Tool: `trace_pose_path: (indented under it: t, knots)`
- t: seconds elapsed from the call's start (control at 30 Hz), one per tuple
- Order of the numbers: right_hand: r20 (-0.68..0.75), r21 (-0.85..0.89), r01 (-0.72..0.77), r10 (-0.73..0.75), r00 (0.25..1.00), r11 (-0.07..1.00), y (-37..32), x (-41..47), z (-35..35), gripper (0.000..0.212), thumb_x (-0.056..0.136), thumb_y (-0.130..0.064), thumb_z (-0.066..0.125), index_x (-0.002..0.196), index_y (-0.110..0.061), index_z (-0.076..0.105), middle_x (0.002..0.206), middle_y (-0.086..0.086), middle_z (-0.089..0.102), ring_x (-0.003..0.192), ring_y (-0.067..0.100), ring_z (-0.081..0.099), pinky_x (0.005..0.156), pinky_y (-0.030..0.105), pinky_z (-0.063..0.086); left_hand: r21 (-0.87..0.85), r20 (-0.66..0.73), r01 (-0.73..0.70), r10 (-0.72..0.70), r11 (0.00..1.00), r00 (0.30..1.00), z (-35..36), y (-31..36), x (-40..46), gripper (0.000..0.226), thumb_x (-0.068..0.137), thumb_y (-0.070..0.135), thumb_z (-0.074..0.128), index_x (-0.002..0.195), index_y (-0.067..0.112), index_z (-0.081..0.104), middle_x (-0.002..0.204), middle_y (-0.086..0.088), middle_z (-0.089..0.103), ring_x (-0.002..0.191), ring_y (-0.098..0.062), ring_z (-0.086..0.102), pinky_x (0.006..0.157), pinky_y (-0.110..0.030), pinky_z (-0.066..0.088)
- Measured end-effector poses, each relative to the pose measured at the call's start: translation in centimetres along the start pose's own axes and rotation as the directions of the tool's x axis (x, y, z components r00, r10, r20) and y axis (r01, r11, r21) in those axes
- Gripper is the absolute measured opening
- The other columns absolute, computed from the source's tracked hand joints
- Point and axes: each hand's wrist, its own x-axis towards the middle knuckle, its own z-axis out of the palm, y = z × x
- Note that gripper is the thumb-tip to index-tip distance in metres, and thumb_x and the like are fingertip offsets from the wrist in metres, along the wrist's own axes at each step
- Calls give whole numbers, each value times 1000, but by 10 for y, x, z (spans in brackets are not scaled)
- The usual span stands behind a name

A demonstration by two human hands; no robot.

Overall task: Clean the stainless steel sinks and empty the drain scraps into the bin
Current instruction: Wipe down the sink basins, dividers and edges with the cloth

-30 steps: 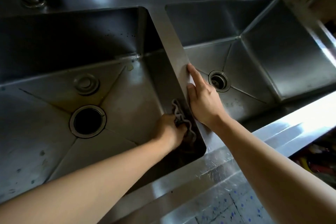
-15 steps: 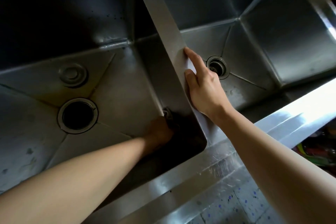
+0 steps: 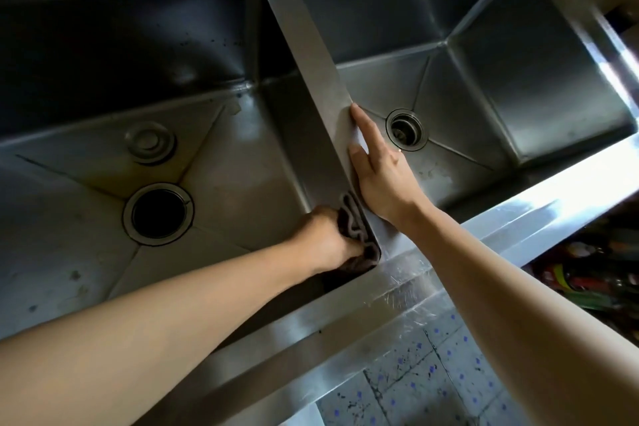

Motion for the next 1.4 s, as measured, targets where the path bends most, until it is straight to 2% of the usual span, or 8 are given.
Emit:
trace_pose_path:
  t: [0.23,0.37,0.53,0.9,1.03,1.17,1.3,1.4]
  knots:
    - [-66,-48,37,-40,997,998,6,1,8,52,100,-28,36,148,-37,20,121,14,61,97,37,58,75,34,40,251,62,199,-221,947,973,11,-35,46,29,90,24,60,108,1,61,109,-17,63,103,-32,61,75,-30,44]
    - [-83,-33,62,-65,994,998,9,3,10,52,99,-29,37,148,-37,20,127,11,58,101,34,58,78,36,43,391,66,259,-307,883,949,23,-53,67,35,97,22,49,127,3,52,129,-15,55,118,-27,54,91,-28,42]
    - [-108,-7,81,-82,991,997,11,5,11,52,99,-29,37,148,-36,21,133,9,55,105,33,58,82,39,46,469,32,279,-332,838,943,31,-61,79,43,95,32,54,131,8,50,132,-10,54,120,-24,54,78,-24,37]
    - [-147,-98,34,-48,988,995,9,2,11,51,98,-28,37,147,-36,24,108,15,64,91,38,58,72,37,43,241,187,209,-257,948,948,6,-45,48,31,91,14,57,114,-5,62,118,-21,62,107,-32,60,77,-31,45]
    - [-144,-156,19,-42,989,988,8,0,11,51,99,-30,35,147,-37,22,113,15,63,94,39,58,70,36,40,11,247,191,-188,981,951,-7,-30,22,26,85,13,68,109,4,67,94,-8,66,79,-18,60,72,-24,46]
    - [-77,-195,-23,8,997,980,7,-2,10,51,101,-33,29,149,-38,13,124,16,55,99,38,57,78,40,44,-301,244,218,-146,929,959,-23,-26,-6,15,84,2,67,80,16,69,65,6,67,66,-11,61,73,-22,50]
    - [-78,-243,-61,43,996,968,-18,-3,3,49,97,-21,40,144,-29,29,123,17,44,107,37,49,82,40,44,-516,117,231,-199,825,973,-57,-25,-31,12,88,1,59,94,5,69,91,-15,71,82,-29,67,79,-36,54]
    - [-102,-209,-20,-1,995,978,-52,-15,8,53,89,-11,51,140,-21,41,134,14,40,120,35,42,95,37,38,-641,20,215,-264,737,964,-90,-27,-52,14,89,6,52,95,4,65,95,-20,69,79,-35,66,60,-40,57]
